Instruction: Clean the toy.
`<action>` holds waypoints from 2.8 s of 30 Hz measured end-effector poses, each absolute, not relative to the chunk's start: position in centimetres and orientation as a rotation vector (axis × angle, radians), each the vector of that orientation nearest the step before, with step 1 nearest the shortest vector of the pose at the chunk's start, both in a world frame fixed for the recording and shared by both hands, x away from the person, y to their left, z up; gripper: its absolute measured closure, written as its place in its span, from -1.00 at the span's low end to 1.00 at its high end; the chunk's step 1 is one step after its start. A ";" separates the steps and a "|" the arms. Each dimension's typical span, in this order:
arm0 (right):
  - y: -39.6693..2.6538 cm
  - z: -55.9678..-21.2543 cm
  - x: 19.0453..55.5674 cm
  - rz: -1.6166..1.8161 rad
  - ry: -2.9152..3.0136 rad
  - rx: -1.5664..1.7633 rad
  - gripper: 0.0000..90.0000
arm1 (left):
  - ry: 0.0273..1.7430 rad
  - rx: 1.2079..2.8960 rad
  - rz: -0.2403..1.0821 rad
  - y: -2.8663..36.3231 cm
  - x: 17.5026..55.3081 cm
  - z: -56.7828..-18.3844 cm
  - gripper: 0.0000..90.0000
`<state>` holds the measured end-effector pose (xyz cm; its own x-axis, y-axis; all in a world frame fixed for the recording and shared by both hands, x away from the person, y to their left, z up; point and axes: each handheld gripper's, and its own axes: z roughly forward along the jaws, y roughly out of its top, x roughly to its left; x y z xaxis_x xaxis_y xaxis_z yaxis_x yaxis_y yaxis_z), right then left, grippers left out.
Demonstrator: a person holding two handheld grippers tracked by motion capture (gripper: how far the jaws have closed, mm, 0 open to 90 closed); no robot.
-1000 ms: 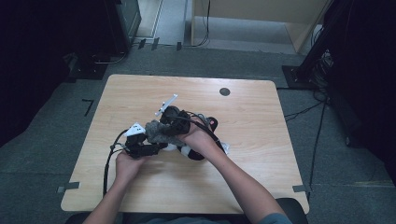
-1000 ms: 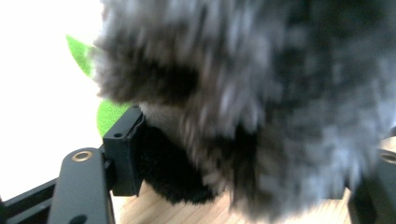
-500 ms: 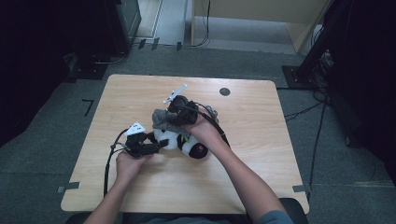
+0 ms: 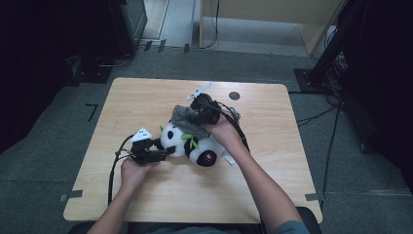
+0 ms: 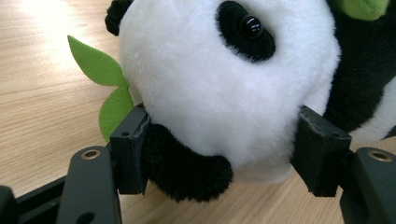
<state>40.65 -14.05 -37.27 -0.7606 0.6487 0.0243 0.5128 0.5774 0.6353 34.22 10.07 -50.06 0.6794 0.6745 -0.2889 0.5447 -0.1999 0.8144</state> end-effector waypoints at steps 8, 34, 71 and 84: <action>-11.9 -35.4 38.6 1.005 2.658 0.856 0.68 | 0.962 1.868 0.160 10.0 34.2 -50.0 -0.30; -9.3 -39.1 38.1 0.899 2.754 0.786 0.66 | 0.981 1.871 0.167 9.9 34.2 -49.6 -0.27; -18.1 -38.7 41.2 0.923 2.536 1.090 0.69 | 0.971 1.893 0.184 9.8 34.1 -49.6 -0.27; -18.8 -34.6 37.5 1.190 2.515 0.981 0.69 | 0.985 1.891 0.181 9.6 34.0 -49.5 -0.28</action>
<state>37.50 -18.76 -34.62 -0.7626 0.6385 0.1037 0.4853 0.4587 0.7444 33.99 9.63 -49.51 0.6626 0.6975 -0.2727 0.5549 -0.2128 0.8042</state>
